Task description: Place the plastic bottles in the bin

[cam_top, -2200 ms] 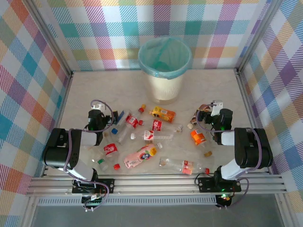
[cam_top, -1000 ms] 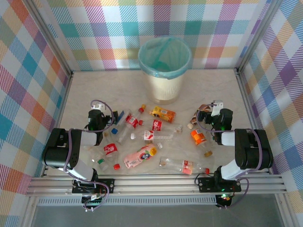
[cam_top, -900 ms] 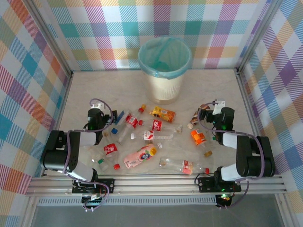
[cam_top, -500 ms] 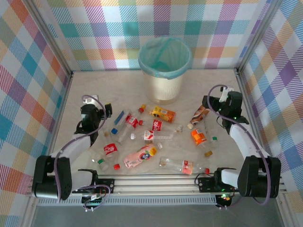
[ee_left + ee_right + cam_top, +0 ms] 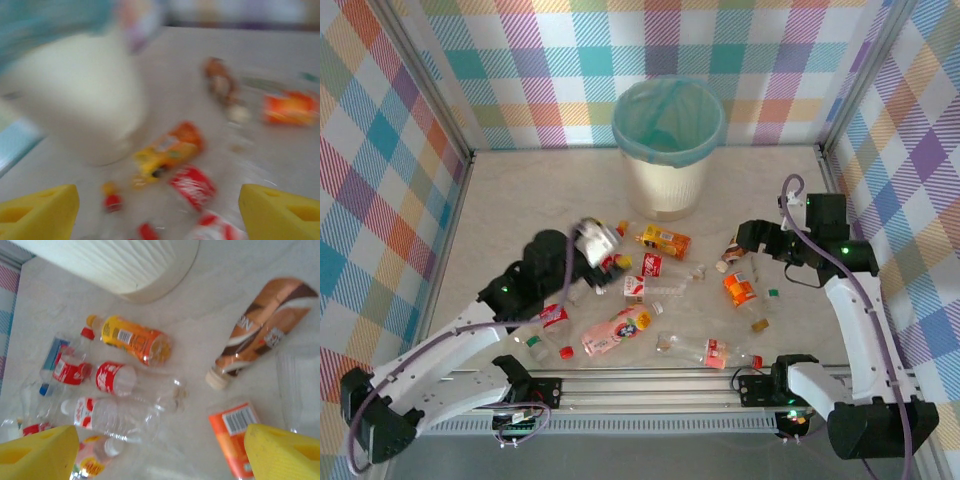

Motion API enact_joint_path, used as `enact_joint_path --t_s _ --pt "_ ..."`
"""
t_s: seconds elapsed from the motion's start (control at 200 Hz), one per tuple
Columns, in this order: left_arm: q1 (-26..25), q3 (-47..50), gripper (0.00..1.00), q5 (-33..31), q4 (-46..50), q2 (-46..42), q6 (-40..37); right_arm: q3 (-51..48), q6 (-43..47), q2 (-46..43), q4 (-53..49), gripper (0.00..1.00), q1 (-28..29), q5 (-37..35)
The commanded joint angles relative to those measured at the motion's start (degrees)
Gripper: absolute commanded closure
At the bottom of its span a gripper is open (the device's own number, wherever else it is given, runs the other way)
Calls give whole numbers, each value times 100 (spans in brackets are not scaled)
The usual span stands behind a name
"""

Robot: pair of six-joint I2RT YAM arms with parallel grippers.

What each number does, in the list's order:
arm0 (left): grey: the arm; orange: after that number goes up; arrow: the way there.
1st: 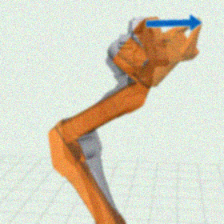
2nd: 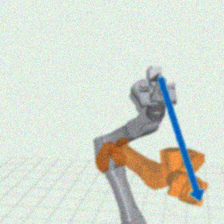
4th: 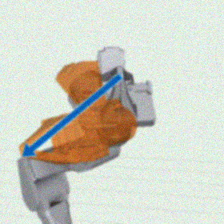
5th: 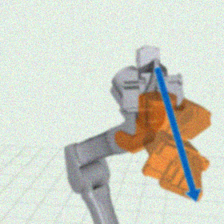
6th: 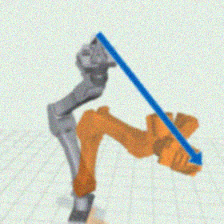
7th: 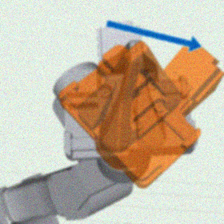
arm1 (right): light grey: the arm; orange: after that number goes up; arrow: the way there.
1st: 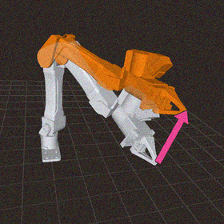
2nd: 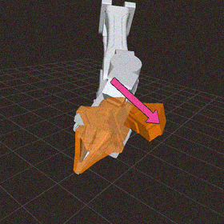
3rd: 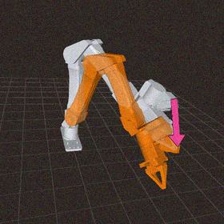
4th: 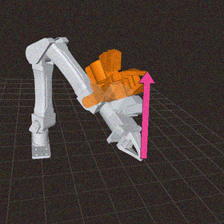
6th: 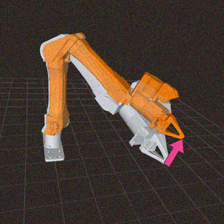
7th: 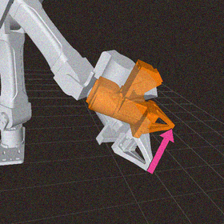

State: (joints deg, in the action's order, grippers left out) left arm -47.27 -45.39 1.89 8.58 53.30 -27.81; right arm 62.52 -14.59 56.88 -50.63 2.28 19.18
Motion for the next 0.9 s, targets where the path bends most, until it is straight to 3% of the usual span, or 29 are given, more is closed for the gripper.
enact_joint_path --t_s 0.0,0.125,0.27,0.44,0.8,0.895 --pt "-989 -111 14 328 1202 318 -1182 274 45 -30 -961 14 -1 101" --pt "-1863 -259 11 452 1098 1233 -1201 396 184 50 -1072 12 -5 -25" --pt "-2322 -604 8 735 786 2426 -1088 525 215 104 -1006 10 -4 -80" --pt "-2436 -865 8 1020 207 3334 -988 705 300 78 -1070 8 -4 -224" --pt "-2479 -1318 10 655 681 4334 -1332 867 396 -54 -1162 6 -3 -459" --pt "-2480 -1406 15 550 681 4579 -1332 892 416 -28 -1139 6 -4 -481"
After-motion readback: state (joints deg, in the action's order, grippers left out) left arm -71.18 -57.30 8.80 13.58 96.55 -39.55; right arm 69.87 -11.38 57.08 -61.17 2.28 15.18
